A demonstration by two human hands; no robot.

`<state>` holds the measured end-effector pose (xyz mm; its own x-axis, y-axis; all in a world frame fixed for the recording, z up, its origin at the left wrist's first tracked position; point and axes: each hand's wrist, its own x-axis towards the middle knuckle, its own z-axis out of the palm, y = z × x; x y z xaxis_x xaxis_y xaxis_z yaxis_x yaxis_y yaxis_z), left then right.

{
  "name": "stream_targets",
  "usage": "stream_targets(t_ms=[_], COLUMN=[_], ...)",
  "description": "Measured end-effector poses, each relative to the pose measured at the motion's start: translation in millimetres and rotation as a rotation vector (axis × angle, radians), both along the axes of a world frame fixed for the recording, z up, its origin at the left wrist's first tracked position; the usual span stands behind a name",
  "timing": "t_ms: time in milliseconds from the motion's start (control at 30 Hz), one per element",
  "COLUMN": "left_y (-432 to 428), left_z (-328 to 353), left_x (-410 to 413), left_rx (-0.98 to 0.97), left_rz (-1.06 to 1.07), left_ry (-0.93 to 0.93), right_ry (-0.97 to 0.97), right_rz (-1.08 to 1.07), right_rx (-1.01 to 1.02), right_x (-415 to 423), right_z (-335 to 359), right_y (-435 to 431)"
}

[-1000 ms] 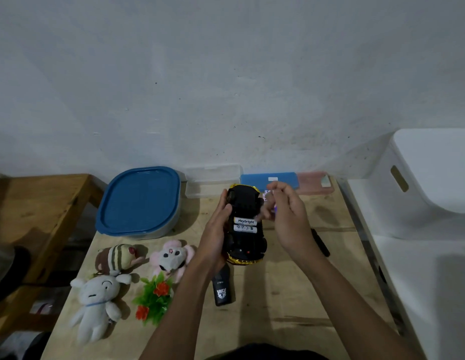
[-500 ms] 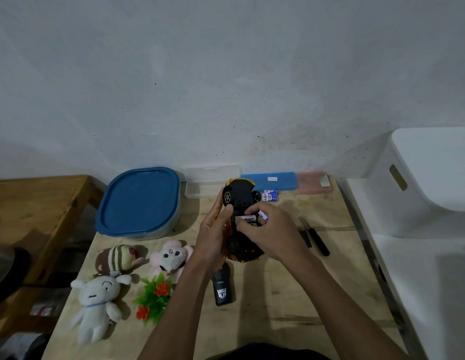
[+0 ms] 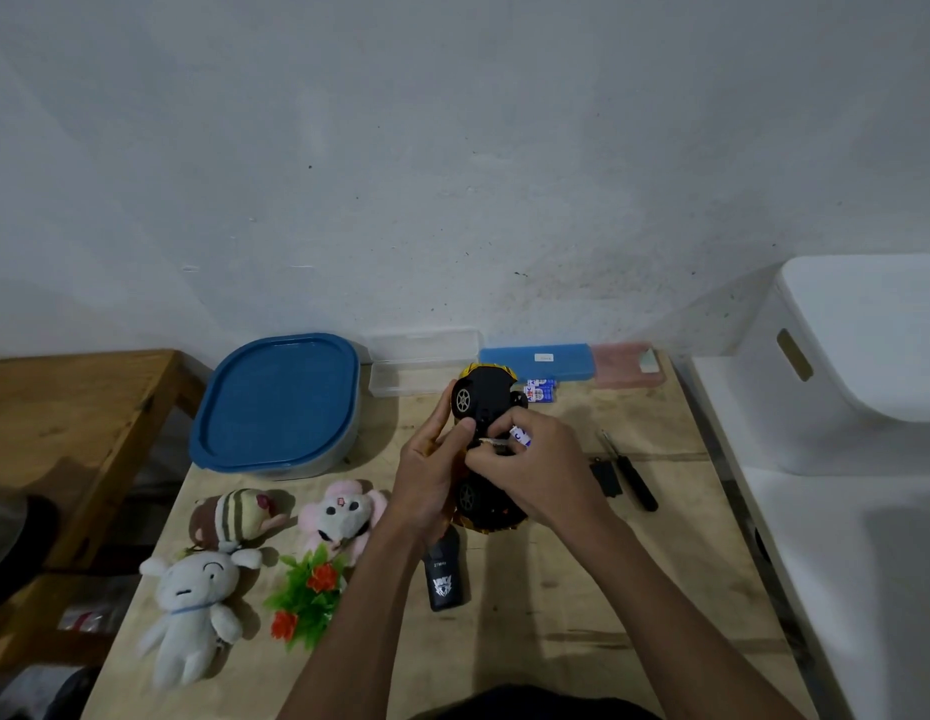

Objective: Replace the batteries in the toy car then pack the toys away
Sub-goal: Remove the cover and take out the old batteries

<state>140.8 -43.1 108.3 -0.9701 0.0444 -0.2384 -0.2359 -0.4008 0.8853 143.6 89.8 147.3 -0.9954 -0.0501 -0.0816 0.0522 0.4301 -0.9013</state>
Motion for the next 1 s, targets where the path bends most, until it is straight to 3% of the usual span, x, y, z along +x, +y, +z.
stream_targets(t_ms=[133, 300, 433, 500, 633, 700, 867, 1000], left_y=[-2, -5, -3, -2, -10, -14, -15, -15], left_z=[-3, -4, -1, 1, 2, 2, 4, 5], left_x=[0, -2, 0, 0, -4, -5, -6, -6], left_rx=[0.023, 0.047, 0.064, 0.105, 0.149, 0.17, 0.212, 0.208], left_rz=[-0.007, -0.025, -0.08, -0.101, -0.131, -0.144, -0.163, -0.164], left_ry=[-0.026, -0.074, -0.069, -0.08, -0.148, -0.186, -0.207, -0.203], right_ry=[0.044, 0.06, 0.177, 0.161, -0.169, -0.251, -0.248, -0.285], right_rz=[0.066, 0.299, 0.246, 0.106, -0.109, -0.133, -0.011, -0.042], right_rx=[-0.002, 0.145, 0.15, 0.014, -0.635, -0.786, -0.664, -0.655], right_x=[2, -4, -9, -10, -16, -19, -16, -16], right_z=[1, -3, 4, 8, 14, 12, 5, 9], right_y=[6, 14, 18, 19, 22, 26, 31, 33])
